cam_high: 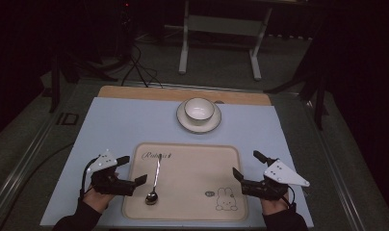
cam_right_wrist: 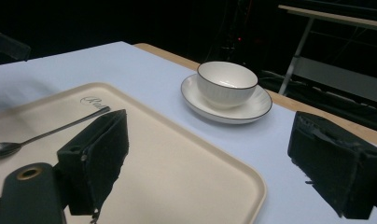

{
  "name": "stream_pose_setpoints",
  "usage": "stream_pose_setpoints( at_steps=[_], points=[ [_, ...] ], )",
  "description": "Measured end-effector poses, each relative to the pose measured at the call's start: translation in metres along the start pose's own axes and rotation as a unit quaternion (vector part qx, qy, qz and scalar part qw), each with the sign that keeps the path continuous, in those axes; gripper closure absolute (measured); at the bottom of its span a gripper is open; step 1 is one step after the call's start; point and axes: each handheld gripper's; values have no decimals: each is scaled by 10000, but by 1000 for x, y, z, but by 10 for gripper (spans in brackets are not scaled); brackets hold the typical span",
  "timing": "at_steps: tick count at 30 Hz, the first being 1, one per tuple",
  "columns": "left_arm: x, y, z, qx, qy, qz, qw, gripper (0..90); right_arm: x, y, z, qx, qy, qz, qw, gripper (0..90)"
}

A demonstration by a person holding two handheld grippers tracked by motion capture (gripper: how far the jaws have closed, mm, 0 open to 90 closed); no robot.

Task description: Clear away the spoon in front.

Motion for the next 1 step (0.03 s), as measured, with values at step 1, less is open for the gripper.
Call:
stream_pose_setpoints(
  at_steps=[1],
  points=[
    [0, 0, -1, 11, -25, -20, 10000, 8, 0, 0, 0, 0, 0, 0, 10000, 122]
  ],
)
Point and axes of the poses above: each handheld gripper's, and its own axes: z roughly backward along the jaws, y roughly out of its top, x roughly to its right, and after that the axes turned 4 degrees about -z, right-handed
